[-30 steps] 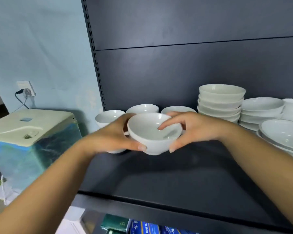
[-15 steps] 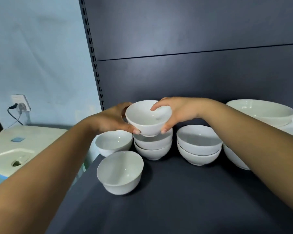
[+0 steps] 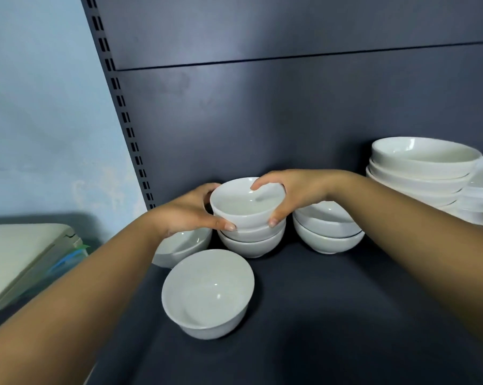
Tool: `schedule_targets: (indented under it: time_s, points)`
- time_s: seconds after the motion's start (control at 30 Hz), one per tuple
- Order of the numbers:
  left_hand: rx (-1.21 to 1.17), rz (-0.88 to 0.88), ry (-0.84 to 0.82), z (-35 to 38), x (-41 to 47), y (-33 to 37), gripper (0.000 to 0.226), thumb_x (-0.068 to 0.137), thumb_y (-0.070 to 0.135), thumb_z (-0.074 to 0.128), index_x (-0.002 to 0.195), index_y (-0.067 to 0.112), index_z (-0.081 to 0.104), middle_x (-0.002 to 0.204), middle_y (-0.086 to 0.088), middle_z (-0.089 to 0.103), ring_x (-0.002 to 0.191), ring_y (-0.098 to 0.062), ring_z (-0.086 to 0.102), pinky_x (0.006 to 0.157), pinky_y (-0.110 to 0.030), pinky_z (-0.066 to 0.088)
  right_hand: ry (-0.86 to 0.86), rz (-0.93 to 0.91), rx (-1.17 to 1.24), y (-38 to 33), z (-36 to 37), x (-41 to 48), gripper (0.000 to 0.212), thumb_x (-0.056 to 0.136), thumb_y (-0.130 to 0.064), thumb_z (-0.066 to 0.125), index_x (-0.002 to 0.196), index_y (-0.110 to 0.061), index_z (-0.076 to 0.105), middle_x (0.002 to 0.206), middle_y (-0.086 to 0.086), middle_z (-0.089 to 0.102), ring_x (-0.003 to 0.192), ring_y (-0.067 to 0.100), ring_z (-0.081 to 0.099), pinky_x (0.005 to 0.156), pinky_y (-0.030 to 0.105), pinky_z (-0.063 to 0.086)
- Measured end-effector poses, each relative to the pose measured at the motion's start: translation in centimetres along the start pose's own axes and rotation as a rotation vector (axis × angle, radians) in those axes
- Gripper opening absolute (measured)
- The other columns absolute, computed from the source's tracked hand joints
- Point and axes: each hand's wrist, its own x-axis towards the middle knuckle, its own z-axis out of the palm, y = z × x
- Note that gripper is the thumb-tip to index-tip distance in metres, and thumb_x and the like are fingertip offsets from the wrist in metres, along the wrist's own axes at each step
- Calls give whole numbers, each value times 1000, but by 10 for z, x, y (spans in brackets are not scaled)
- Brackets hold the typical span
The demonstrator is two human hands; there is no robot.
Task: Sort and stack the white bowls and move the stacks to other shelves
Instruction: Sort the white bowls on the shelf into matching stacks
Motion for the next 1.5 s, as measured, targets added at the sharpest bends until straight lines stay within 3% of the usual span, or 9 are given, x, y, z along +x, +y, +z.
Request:
schedule_targets:
  time_s: [0.37, 0.63, 0.77, 0.9, 1.0, 1.13, 1.23, 1.37, 1.5]
  points:
    - [58, 19, 21, 2, -14, 3, 81, 62, 36, 81, 131, 29, 40, 138, 20, 40, 128, -1, 38, 102, -21, 31, 24, 82, -53, -1, 2, -8, 82, 66, -41, 77, 136, -34, 33, 136, -19, 31, 133, 9, 28, 109, 30, 29]
    - [62, -252, 625, -7, -56, -33, 56, 89, 40, 54, 136, 14, 39, 142, -6, 43, 128, -22, 41, 89, -24, 30, 337, -148, -92, -56, 30, -47, 57, 79, -41, 65, 130, -26, 47, 145, -14, 35, 133, 4, 30, 96, 10, 19]
    - [-40, -372, 640, -6, -62, -52, 73, 86, 51, 51, 142, 10, 28, 146, -8, 36, 130, -26, 40, 100, -32, 33, 146, -263, 12, -79, 72, -59, 51, 80, -45, 61, 126, -26, 51, 135, -14, 48, 124, 1, 39, 100, 11, 26]
    - [-515, -402, 529, -1, -68, -60, 42, 89, 34, 55, 121, 8, 49, 101, -7, 62, 85, -21, 60, 69, -28, 53, -44, -186, -44, -77, 98, -58, 59, 76, -57, 57, 130, -37, 45, 139, -18, 42, 126, 1, 38, 105, 20, 29]
    - [-612, -443, 529, -1, -73, -62, 29, 91, 21, 53, 117, 10, 48, 108, -11, 56, 82, -23, 60, 57, -28, 59, -89, -199, -53, -75, 106, -60, 50, 76, -57, 57, 122, -37, 54, 109, -33, 50, 91, -17, 44, 89, 13, 32]
    - [-755, -464, 551, -3, -77, -59, 21, 94, 13, 49, 114, 8, 47, 111, -11, 53, 79, -23, 59, 49, -37, 57, -86, -286, -131, -68, 114, -57, 30, 81, -51, 56, 91, -26, 69, 87, -13, 67, 96, -9, 48, 107, 12, 18]
    - [-784, -446, 539, -5, -83, -63, 20, 95, 10, 46, 115, 10, 49, 114, -11, 53, 80, -21, 58, 48, -39, 56, -102, -325, -172, -62, 118, -53, 27, 84, -49, 54, 63, -34, 62, 57, -14, 55, 75, -25, 43, 113, 31, 23]
    - [-772, -393, 609, -18, -98, -67, 23, 95, 8, 46, 117, 9, 50, 118, -13, 55, 82, -21, 59, 47, -36, 56, -85, -330, -182, -56, 116, -52, 44, 85, -47, 54, 72, -5, 64, 54, 2, 40, 71, -28, 42, 114, 31, 22]
    - [-746, -289, 676, -39, -119, -54, 22, 94, 10, 48, 116, 9, 51, 117, -14, 57, 85, -21, 62, 49, -31, 57, -95, -278, -86, -66, 110, -57, 27, 79, -45, 62, 83, -20, 69, 79, -4, 65, 92, -6, 54, 109, 12, 20]
